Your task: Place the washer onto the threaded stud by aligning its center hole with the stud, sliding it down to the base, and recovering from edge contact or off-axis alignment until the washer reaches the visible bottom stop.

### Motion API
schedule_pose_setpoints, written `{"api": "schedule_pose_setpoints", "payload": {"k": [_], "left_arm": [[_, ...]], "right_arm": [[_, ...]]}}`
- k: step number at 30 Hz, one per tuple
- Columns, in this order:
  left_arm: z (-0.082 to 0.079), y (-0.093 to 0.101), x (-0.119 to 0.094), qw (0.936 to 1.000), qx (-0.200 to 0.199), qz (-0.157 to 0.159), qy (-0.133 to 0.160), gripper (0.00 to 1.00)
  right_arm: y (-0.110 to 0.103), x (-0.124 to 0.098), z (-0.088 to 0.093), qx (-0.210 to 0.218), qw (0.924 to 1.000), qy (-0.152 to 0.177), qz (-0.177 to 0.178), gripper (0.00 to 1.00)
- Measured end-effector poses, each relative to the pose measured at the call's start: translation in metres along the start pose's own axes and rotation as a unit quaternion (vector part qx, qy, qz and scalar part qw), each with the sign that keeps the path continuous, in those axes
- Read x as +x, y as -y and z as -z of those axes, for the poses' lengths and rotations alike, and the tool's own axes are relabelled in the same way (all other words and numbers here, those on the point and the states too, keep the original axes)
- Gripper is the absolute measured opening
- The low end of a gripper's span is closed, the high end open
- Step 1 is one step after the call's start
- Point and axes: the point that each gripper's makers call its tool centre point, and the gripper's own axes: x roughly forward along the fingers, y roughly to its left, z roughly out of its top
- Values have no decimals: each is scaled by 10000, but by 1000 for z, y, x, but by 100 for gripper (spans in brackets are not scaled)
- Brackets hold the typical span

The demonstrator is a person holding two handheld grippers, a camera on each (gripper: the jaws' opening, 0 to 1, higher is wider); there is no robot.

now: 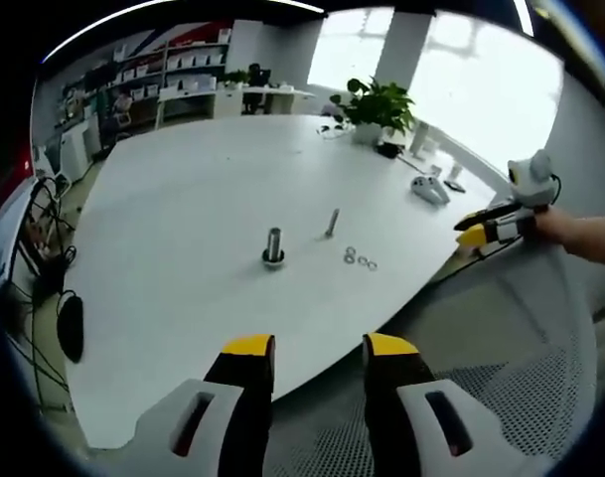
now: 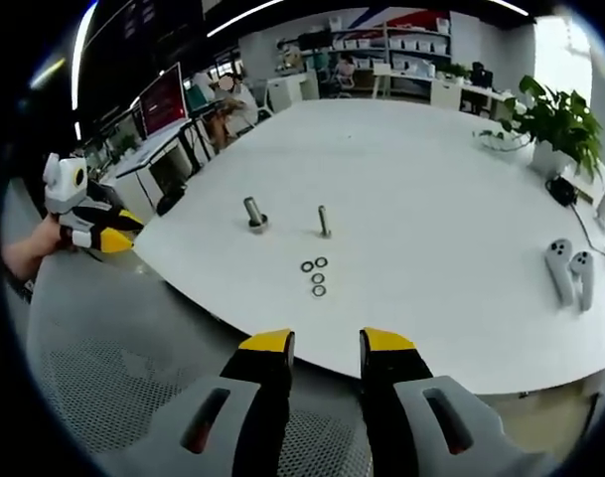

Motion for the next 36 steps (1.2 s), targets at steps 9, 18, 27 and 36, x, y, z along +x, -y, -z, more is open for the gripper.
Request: {"api": "schedule_pose_setpoints", "payload": {"k": [9,18,27,36], "left_arm": [[2,0,0,10000,-37,30,-51,33],[0,1,0,10000,64,-1,-1,33],[0,-2,-1,9999,132,-52,-3,33],[-7,-4,-4,9995,201,-150,185,33]], "right_arm": [[-2,1,4,-42,9999,-127,-38,29],[-6,1,3,-71,9999,-111,-101,29],[-7,-3,-18,65,9991,356,-205,30],[-21,-2,-39,228,9964,351,-736,31]]}}
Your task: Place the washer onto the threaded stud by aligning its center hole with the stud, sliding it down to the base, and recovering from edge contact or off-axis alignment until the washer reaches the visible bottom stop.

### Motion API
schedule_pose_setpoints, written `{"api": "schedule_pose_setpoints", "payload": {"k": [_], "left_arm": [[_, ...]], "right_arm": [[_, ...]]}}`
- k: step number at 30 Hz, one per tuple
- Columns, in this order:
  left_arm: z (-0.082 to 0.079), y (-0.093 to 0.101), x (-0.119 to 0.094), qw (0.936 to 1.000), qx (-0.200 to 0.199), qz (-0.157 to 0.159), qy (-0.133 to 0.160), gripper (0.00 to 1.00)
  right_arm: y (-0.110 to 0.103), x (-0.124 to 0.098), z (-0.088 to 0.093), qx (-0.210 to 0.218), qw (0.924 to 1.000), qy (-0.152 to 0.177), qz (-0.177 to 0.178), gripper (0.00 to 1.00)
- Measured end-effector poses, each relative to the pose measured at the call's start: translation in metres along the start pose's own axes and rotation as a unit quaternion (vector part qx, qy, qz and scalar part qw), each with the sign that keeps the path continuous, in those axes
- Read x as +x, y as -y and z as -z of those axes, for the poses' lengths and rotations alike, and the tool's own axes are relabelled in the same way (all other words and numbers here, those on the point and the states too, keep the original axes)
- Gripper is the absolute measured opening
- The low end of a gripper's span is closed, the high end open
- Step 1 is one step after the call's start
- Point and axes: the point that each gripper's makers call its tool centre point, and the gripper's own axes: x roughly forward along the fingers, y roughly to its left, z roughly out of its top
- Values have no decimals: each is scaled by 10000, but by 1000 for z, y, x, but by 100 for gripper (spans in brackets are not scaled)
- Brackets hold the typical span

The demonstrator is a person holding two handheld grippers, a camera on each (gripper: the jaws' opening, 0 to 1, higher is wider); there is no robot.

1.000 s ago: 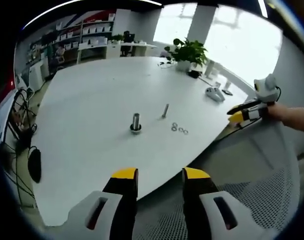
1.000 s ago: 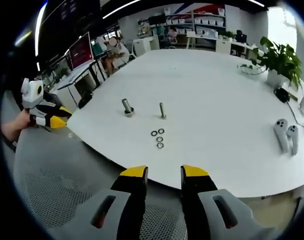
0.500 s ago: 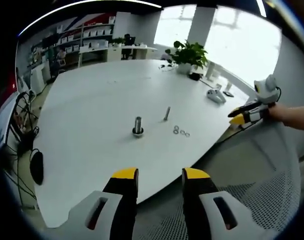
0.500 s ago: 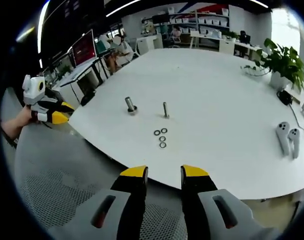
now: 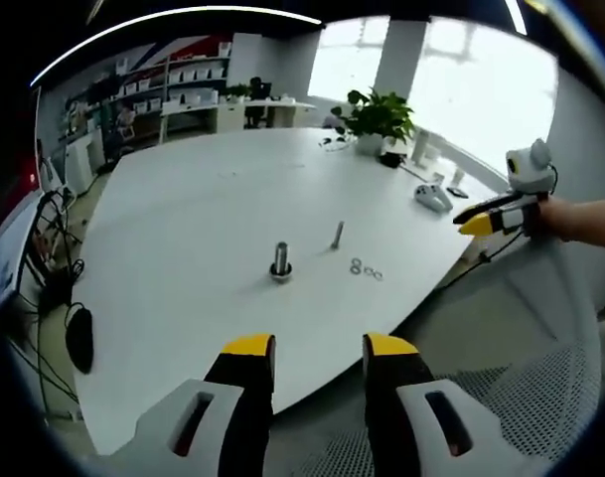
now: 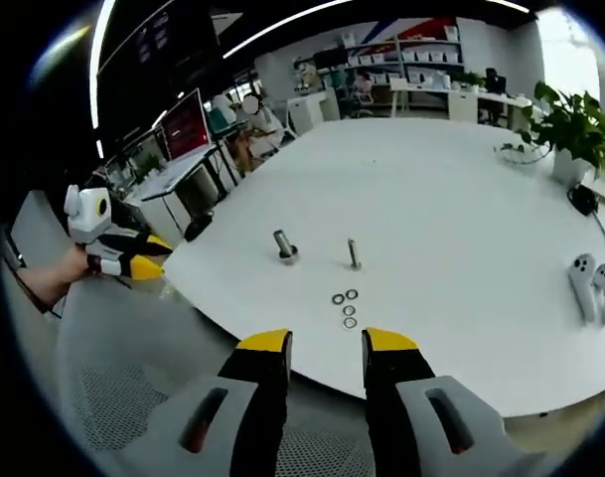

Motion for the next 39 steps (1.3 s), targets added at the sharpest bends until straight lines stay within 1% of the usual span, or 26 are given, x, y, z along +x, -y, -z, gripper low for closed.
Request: {"api": "schedule_pose_setpoints", "payload": {"k": [3,5,6,7,8,9,11,12,13,14,15,16,17,18,19,20,21,22,23,25,30,32,34,36,38,39], "left_arm": [[-1,-1,0,10000,-21,1,15,33],[1,-1,1,10000,-18,17,-31,33],[1,0,1,10000,4,25,-42,33],[2,1,1,10000,22,33,-57,33],[2,1,1,10000,33,35,-63,33],[1,1,0,10000,39,33,-44,32],[-6,1,-3,9999,6,42,148,31],[-7,1,-3,9999,6,33,165,31],[-6,1,-2,9999,4,29,161,31],[-4,0,-1,9999,-14,23,108,31],[-2,0,0,10000,-17,23,41,31],[-2,0,-1,10000,-13,22,35,31],[-3,0,-1,10000,3,15,64,31],[-4,0,-1,10000,13,0,93,31],[-4,-1,-1,9999,15,-14,100,31],[-4,-2,-1,10000,5,-24,90,31],[-3,-2,-1,10000,-6,-24,73,31],[-2,-2,-1,10000,-2,-18,45,31],[-1,-2,-1,10000,9,-23,29,31],[-1,-2,-1,10000,36,-42,31,30],[0,-3,-1,10000,51,-79,-6,30],[0,-4,-1,9999,44,-97,-20,29],[2,-4,0,9999,46,-95,-63,29],[3,-4,0,9999,61,-81,-89,29],[5,-2,1,9999,7,-19,-130,29],[6,-2,1,9999,-42,2,-138,29]], "right_arm": [[-1,11,-5,8,9999,-64,-115,31],[-12,19,-3,30,9983,-345,-465,31],[-16,24,-6,-88,9976,-398,-559,31],[-18,29,-10,-266,9973,-376,-574,31],[-19,35,-11,-602,9955,-482,-556,32],[-20,40,-9,-804,9933,-623,-547,32],[-18,50,-3,-1173,9876,-928,-482,31],[-16,59,0,-1408,9835,-1048,-444,32],[-15,62,2,-1472,9821,-1101,-415,32],[-13,70,7,-1548,9795,-1229,-394,33],[-12,77,17,-1522,9764,-1471,-419,33],[-9,81,23,-1551,9734,-1640,-398,33],[-4,88,27,-1702,9702,-1697,-319,33],[-3,94,28,-1739,9701,-1667,-310,32],[-1,98,35,-1663,9684,-1832,-311,31],[2,99,44,-1547,9648,-2107,-279,30],[6,105,50,-1552,9619,-2234,-262,29],[8,110,51,-1619,9618,-2192,-253,29],[15,115,55,-1709,9586,-2270,-193,29],[18,119,60,-1697,9555,-2407,-159,30],[25,131,63,-1886,9492,-2517,-109,29],[29,134,66,-1837,9467,-2645,-94,29],[31,137,67,-1667,9473,-2734,-46,29],[30,141,64,-1639,9504,-2644,-72,29],[27,143,65,-1662,9503,-2630,-137,29],[27,143,68,-1802,9444,-2746,-136,29]]}}
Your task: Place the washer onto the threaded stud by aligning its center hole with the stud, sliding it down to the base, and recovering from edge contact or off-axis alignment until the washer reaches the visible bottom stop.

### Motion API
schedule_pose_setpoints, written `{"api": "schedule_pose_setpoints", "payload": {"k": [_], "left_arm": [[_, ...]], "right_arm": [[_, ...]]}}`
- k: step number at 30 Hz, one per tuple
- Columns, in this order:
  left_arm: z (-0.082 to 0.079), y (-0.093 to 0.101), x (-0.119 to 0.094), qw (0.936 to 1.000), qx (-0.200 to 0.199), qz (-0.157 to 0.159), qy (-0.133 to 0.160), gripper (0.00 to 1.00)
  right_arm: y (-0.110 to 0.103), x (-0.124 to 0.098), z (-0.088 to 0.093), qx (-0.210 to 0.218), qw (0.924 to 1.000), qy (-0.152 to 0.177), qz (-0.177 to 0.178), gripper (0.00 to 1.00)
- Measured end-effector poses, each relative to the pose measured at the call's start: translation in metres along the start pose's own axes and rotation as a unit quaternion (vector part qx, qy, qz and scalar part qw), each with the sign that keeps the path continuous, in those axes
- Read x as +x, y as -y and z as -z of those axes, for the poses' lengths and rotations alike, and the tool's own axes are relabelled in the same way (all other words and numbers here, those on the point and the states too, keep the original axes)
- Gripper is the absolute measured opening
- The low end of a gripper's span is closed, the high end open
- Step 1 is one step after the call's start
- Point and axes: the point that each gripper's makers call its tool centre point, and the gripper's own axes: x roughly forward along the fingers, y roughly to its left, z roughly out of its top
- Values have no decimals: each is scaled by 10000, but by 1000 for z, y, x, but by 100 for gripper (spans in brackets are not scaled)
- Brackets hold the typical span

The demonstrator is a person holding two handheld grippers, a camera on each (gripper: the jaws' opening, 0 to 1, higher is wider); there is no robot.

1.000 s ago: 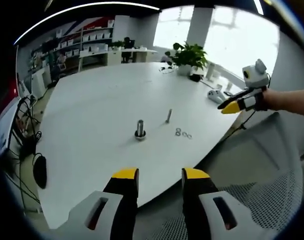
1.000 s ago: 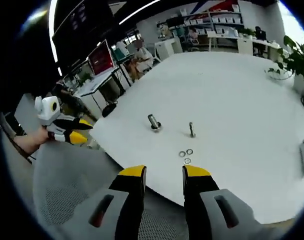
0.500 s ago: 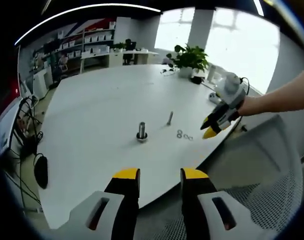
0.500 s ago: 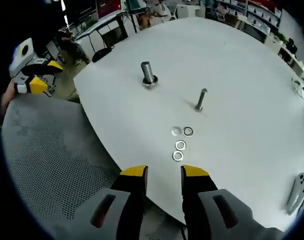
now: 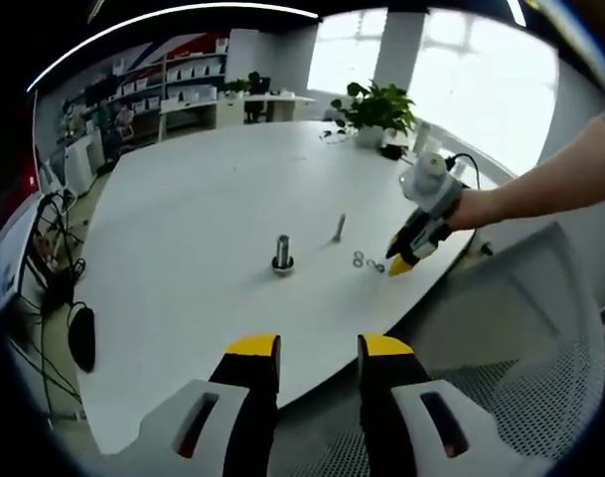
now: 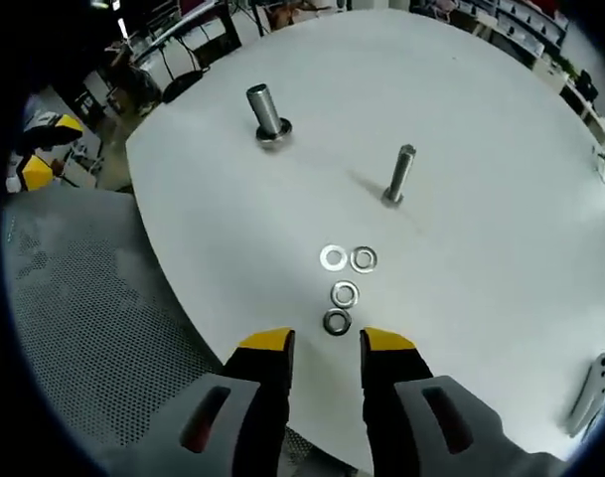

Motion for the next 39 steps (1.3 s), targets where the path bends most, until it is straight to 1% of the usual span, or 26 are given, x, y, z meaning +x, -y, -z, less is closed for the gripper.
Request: {"api": "schedule_pose_setpoints", "payload": {"k": [2,5,6,7,9,11,14,18,20,21,23,24,26,30,33,35,37,39], "left_arm": [[0,-1,0,10000,-10,-26,13,29],[-2,0,-1,10000,38,-40,37,29],[-1,0,0,10000,50,-33,12,29],[1,1,0,10000,43,-11,-32,29],[1,1,0,10000,9,14,-24,29],[-1,1,0,10000,14,7,10,29],[1,1,1,10000,65,-5,-44,29],[2,1,1,10000,-5,23,-62,28],[2,1,1,10000,2,23,-73,28],[3,2,2,9999,25,26,-99,28],[4,2,2,9999,59,21,-134,28],[4,2,1,9999,77,9,-130,28],[3,1,1,9999,65,6,-112,27],[3,1,2,9999,53,8,-125,27],[3,1,1,9999,63,8,-114,26],[4,1,2,9999,56,-3,-144,26],[5,1,3,9998,85,-11,-189,26],[5,1,2,9998,85,0,-174,26]], "right_arm": [[1,2,6,-225,9995,-193,83,28],[-3,6,12,-240,9993,-268,60,26],[1,6,6,-290,9992,-65,251,25],[-1,5,8,-323,9992,-133,184,25],[0,6,6,-236,9995,-97,186,25],[0,6,4,-310,9993,-54,192,24],[2,8,1,-438,9989,-69,163,24],[3,9,-2,-459,9983,-358,53,24],[2,9,1,-679,9959,-584,80,23],[4,9,1,-933,9932,-686,147,23],[8,10,1,-1367,9874,-754,279,20],[2,10,2,-1140,9905,-717,269,20],[4,10,1,-841,9934,-715,311,20],[6,9,2,-1101,9916,-656,187,20],[5,8,2,-1181,9914,-537,156,20],[5,10,1,-1138,9924,-432,190,20],[5,10,0,-1207,9916,-412,203,21],[5,10,-1,-1297,9905,-438,163,21]]}}
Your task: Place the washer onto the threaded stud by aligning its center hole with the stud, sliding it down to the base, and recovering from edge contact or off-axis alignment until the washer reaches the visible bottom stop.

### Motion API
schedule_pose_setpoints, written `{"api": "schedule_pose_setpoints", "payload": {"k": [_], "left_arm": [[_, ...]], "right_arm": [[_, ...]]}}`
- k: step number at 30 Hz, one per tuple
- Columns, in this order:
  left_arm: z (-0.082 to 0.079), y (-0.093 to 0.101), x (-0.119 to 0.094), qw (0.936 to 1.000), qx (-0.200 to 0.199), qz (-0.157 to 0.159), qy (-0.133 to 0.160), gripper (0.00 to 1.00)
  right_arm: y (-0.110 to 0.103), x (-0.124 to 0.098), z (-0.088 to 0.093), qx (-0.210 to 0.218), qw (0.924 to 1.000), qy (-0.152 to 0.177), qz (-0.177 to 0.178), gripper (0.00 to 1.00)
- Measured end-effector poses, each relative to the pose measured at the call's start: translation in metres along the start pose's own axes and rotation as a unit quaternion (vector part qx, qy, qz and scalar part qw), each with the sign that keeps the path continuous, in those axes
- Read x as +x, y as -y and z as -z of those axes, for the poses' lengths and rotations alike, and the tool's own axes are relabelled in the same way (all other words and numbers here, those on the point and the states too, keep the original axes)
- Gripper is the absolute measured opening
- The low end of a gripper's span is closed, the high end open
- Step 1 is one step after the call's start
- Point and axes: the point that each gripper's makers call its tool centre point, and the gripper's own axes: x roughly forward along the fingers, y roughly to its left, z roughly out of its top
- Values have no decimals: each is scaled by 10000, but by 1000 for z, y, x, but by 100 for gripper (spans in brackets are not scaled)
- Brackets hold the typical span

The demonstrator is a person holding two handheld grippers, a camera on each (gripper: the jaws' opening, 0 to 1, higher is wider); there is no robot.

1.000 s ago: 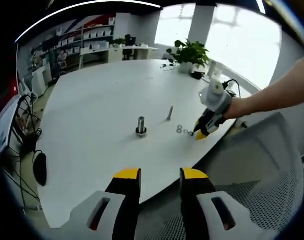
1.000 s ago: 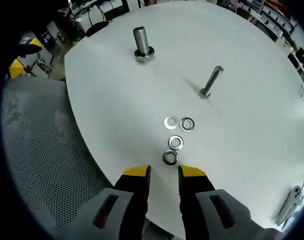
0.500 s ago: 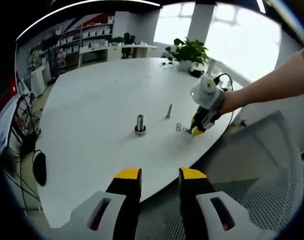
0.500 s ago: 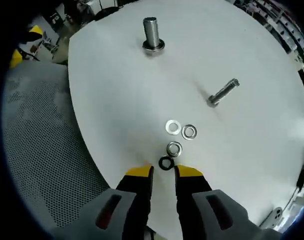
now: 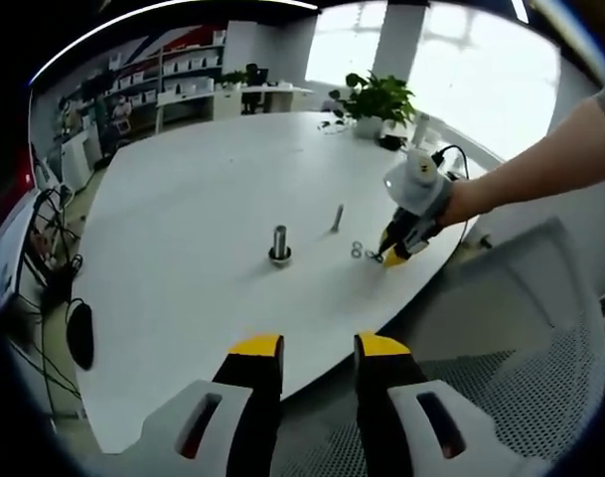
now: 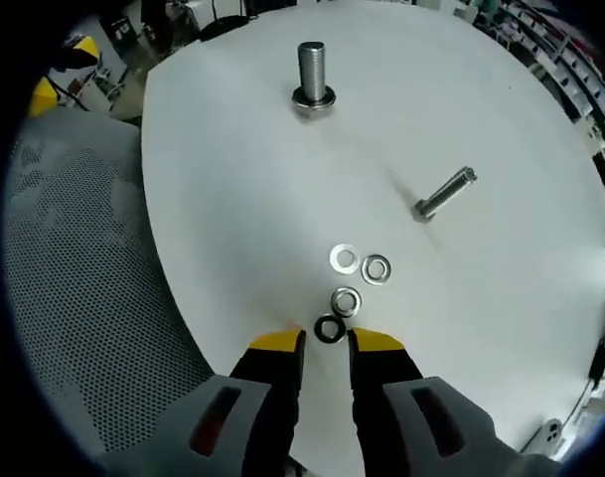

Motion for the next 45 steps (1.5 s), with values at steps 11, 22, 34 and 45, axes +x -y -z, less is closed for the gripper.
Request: {"api": "schedule_pose_setpoints", "payload": {"k": [11,22,34,45], "left_arm": [[1,-1,0,10000,-2,-1,-20,25],[1,-1,0,10000,38,-29,-24,24],[1,-2,0,10000,48,-36,-29,24],[0,-2,0,10000,47,-29,-9,23]], "right_arm": [[1,2,-4,-252,9992,-317,-51,18],[1,2,-5,-400,9988,-298,-17,15],[1,2,-4,-482,9985,-251,-2,15],[0,2,-1,-1288,9907,-336,-272,17]]}}
